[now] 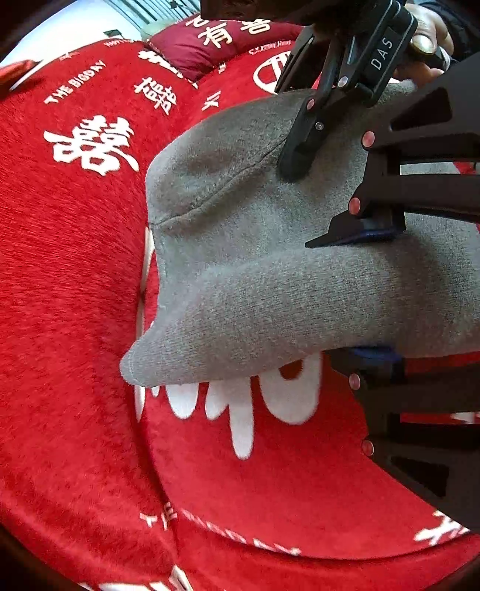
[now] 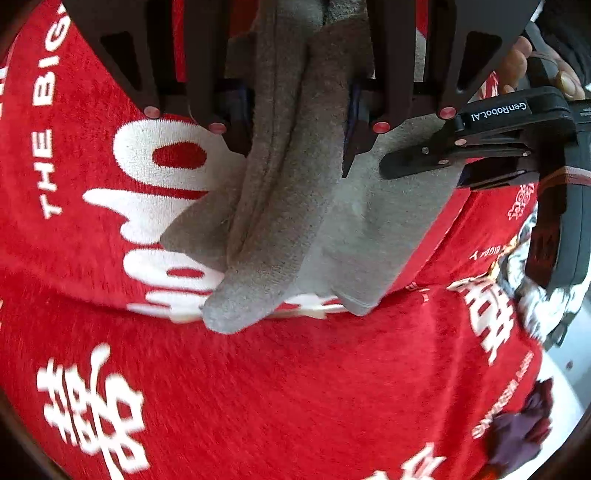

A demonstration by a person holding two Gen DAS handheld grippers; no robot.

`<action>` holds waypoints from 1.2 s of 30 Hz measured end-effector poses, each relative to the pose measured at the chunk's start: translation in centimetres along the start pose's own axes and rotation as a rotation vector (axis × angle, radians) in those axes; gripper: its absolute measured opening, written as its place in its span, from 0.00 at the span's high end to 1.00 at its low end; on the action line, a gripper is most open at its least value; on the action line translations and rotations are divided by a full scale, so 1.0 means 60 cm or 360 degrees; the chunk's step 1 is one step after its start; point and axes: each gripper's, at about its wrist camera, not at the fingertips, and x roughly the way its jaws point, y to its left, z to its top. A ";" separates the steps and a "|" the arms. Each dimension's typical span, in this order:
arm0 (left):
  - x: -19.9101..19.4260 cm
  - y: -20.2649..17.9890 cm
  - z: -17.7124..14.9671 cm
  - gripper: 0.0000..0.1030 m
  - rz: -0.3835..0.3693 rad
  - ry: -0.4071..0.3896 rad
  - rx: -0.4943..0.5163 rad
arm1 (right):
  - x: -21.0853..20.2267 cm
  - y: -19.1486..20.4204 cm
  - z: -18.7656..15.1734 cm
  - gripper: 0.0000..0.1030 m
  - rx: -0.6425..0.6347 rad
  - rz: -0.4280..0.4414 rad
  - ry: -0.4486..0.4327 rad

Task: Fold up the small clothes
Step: 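Grasp the folded sweater bundle edge with both tools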

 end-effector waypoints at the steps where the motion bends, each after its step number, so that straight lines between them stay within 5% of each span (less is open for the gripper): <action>1: -0.014 0.005 -0.004 0.58 -0.0005 -0.0012 -0.0005 | -0.016 0.012 -0.005 0.60 -0.0008 0.0011 -0.0019; 10: -0.117 0.001 -0.097 0.58 0.0139 -0.0084 0.0069 | -0.078 0.109 -0.077 0.60 -0.0094 0.0021 -0.0065; 18: -0.115 0.028 -0.180 0.58 0.0161 -0.0061 0.0027 | -0.074 0.159 -0.151 0.60 -0.0209 0.0003 -0.0041; 22: -0.067 0.042 -0.204 0.54 0.0199 -0.0005 0.0011 | -0.032 0.145 -0.182 0.60 -0.0186 -0.0012 0.0040; 24: -0.059 0.053 -0.213 0.36 0.0190 -0.0024 -0.0018 | -0.009 0.124 -0.194 0.55 -0.0128 -0.0034 0.0088; 26: -0.060 0.064 -0.217 0.29 0.0192 -0.0036 -0.0056 | 0.000 0.093 -0.200 0.44 0.0007 0.0024 0.0124; 30: -0.067 0.064 -0.216 0.29 0.0202 -0.0006 -0.0053 | -0.013 0.055 -0.197 0.33 0.0161 0.0043 0.0113; 36: -0.093 0.049 -0.217 0.29 0.0345 -0.0028 0.0026 | -0.066 0.068 -0.191 0.32 0.0115 -0.0056 0.0033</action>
